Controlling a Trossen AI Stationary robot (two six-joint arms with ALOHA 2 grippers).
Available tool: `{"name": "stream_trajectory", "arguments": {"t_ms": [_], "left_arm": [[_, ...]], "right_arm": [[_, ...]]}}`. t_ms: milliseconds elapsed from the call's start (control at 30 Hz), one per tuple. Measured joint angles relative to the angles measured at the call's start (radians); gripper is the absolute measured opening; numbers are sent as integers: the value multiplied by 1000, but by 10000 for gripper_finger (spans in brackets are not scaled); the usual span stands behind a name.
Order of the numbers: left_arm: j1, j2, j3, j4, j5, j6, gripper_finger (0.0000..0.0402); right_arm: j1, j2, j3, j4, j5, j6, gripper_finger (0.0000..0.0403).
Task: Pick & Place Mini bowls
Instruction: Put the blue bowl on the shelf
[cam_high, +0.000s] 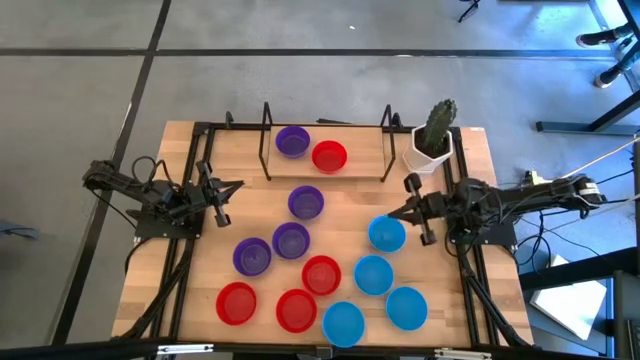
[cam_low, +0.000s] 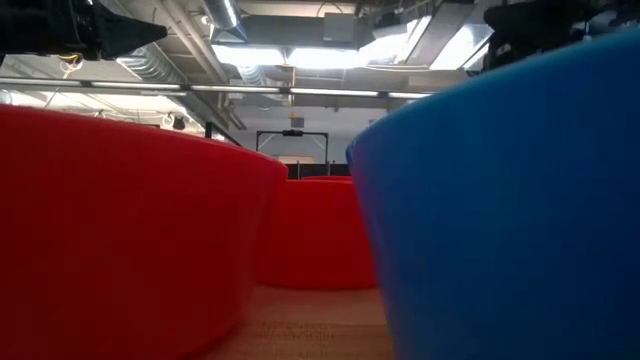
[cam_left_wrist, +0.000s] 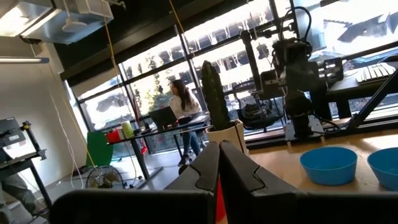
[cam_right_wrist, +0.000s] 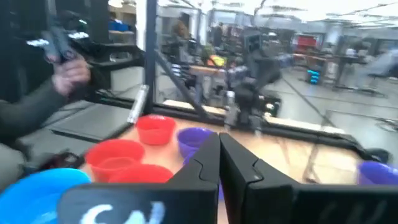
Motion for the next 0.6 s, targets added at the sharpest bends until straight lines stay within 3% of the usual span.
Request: {"name": "stream_trajectory", "arguments": {"t_ms": [600], "left_arm": [[0, 0, 0, 0, 1, -4, 4]], "right_arm": [[0, 16, 2, -35, 3, -29, 11]]}}
